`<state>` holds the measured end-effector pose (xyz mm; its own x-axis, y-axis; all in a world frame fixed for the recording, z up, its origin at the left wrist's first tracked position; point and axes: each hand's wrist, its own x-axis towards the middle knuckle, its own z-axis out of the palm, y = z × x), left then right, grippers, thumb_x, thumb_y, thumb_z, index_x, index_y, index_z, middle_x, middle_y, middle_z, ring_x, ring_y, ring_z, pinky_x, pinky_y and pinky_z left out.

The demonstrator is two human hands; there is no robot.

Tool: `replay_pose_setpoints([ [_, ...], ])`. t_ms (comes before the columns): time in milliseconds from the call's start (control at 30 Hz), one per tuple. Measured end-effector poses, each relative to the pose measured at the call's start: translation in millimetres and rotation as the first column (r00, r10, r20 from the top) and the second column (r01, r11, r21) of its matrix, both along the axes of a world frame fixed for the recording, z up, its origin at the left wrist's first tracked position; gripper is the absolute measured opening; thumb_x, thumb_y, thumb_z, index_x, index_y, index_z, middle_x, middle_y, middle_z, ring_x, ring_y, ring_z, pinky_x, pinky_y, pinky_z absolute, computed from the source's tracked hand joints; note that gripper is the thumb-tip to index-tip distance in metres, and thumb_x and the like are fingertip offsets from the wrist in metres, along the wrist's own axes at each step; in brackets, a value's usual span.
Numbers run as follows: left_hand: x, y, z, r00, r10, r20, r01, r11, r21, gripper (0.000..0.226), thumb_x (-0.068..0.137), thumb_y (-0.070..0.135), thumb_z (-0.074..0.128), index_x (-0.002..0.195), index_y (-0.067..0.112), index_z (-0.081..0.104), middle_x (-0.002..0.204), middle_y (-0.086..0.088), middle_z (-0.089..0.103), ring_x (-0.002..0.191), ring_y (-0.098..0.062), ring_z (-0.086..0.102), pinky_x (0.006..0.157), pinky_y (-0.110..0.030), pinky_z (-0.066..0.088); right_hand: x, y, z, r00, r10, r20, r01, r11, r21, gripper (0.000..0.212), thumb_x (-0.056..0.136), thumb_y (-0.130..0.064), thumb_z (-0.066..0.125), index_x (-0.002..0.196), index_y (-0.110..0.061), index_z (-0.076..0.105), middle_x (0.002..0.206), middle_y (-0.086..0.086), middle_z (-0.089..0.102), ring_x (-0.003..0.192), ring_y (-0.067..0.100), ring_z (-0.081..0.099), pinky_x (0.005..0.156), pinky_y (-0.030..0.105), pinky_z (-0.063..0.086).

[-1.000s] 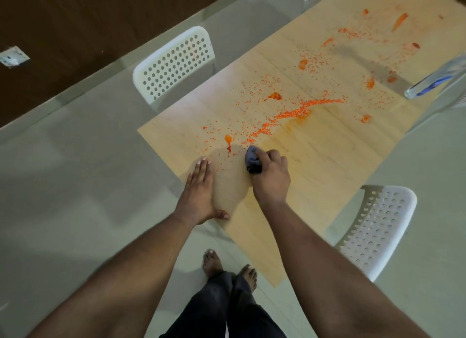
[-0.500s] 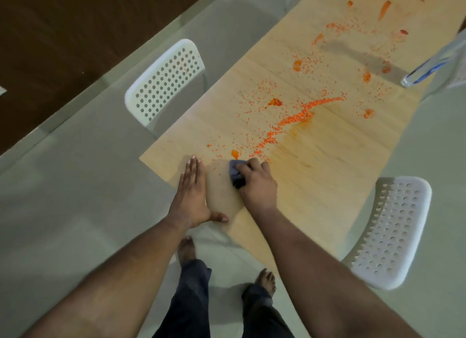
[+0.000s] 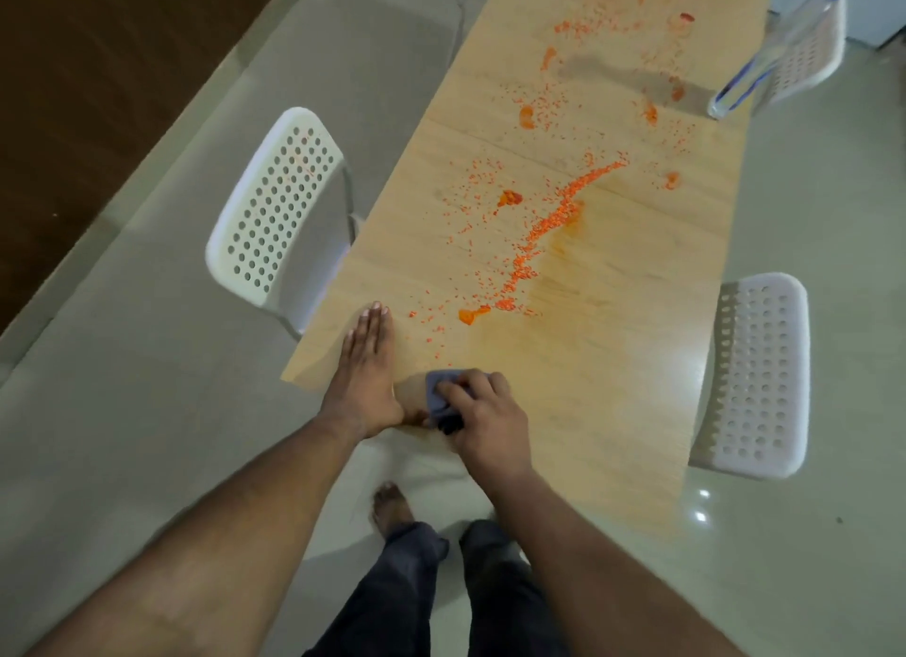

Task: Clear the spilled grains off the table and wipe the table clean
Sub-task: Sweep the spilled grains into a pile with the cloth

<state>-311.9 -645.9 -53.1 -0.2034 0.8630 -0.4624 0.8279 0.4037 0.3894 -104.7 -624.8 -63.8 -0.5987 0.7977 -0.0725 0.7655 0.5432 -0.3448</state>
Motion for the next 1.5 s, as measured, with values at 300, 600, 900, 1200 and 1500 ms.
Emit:
replay_pose_setpoints([
  [300,-20.4,-0.4,-5.8,0.998,-0.052,0.021,0.051,0.998,0.043,0.176,0.045,0.087,0.084,0.162,0.017,-0.028,0.172,0.002,-0.029,0.157,-0.015,-0.028,0.131,-0.039,-0.009,-53.5,105.1,8.7,0.897,-0.439,-0.039,0.437,0.897,-0.062,0.046,0.088,-0.008,0.058,0.128,-0.028,0.069,0.118,0.001,0.056,0.112,0.03,0.048,0.077,0.042,0.053],
  [600,-59.5,-4.1,1.0,0.998,-0.052,-0.043,0.052,0.999,0.003,0.169,0.056,0.08,0.085,0.161,0.013,-0.028,0.173,-0.001,-0.025,0.159,-0.018,-0.022,0.132,-0.043,-0.002,-37.0,-0.2,13.9,0.989,-0.114,-0.095,0.107,0.991,-0.075,0.054,0.075,-0.02,0.051,0.126,-0.026,0.067,0.116,-0.002,0.057,0.105,0.027,0.05,0.065,0.04,0.05],
  [900,-88.7,19.5,-2.9,0.977,-0.214,-0.011,0.214,0.977,0.006,0.177,0.045,0.094,0.076,0.158,0.015,-0.034,0.169,0.003,-0.034,0.156,-0.015,-0.03,0.13,-0.038,-0.012,-104.5,32.0,6.1,0.914,-0.405,0.005,0.404,0.913,-0.047,0.05,0.079,-0.008,0.065,0.124,-0.027,0.07,0.12,0.002,0.057,0.11,0.032,0.05,0.066,0.04,0.052],
  [1200,-125.4,41.4,-1.2,0.937,-0.343,0.062,0.342,0.939,0.027,0.178,0.045,0.089,0.081,0.157,0.018,-0.036,0.17,0.003,-0.033,0.157,-0.015,-0.028,0.13,-0.034,-0.01,-118.4,36.8,20.4,0.83,-0.551,-0.09,0.55,0.835,-0.037,0.062,0.074,0.0,0.061,0.13,-0.025,0.067,0.12,0.0,0.056,0.11,0.029,0.048,0.07,0.041,0.052],
  [1500,-150.7,52.9,-8.2,0.905,-0.413,0.101,0.406,0.911,0.076,0.167,0.06,0.062,0.093,0.159,0.015,-0.033,0.17,0.003,-0.032,0.158,-0.015,-0.026,0.129,-0.031,-0.01,-173.3,-18.2,6.6,0.91,-0.415,0.013,0.416,0.909,-0.025,0.052,0.074,-0.011,0.074,0.123,-0.026,0.069,0.119,-0.001,0.057,0.109,0.029,0.053,0.058,0.037,0.051],
])
